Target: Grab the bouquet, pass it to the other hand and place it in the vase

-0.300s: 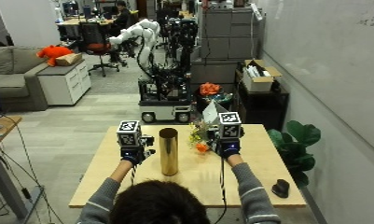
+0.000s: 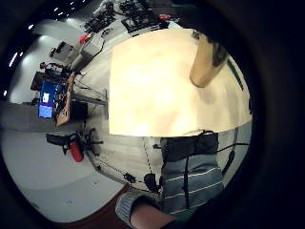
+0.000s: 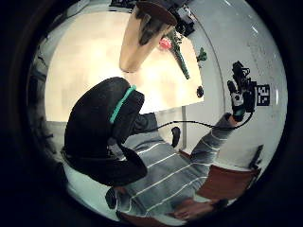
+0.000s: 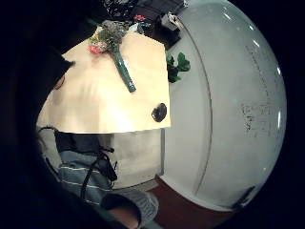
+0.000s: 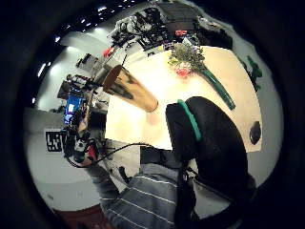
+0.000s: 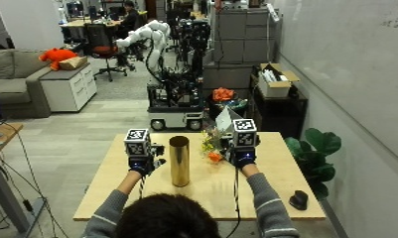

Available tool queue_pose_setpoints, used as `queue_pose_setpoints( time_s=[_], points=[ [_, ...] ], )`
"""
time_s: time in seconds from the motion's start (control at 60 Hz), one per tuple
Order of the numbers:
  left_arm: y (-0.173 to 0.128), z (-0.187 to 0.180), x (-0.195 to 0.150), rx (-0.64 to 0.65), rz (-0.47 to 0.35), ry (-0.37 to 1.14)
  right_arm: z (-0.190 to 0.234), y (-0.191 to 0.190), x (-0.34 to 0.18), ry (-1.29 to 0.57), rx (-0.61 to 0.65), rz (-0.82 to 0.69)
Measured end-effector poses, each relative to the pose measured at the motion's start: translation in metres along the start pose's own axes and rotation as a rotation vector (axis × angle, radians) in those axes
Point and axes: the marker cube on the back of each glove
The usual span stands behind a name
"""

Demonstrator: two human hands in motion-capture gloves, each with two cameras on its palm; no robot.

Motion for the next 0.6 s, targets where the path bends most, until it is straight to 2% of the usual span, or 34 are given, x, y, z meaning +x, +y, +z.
queue_pose_setpoints(
  time_s=[0.25, 0.433, 0.6],
  points=[
    [0.003, 0.009, 0.006, -0.016, 0.015, 0.013, -0.008, 0.003, -0.002, -0.009, -0.002, 0.009],
    [-0.005, 0.021, 0.005, 0.003, 0.027, 0.023, -0.004, -0.028, 0.018, -0.066, 0.01, 0.097],
    [-0.005, 0.026, 0.008, 0.02, 0.044, 0.04, 0.028, -0.076, 0.053, -0.051, 0.049, 0.234]
  ],
)
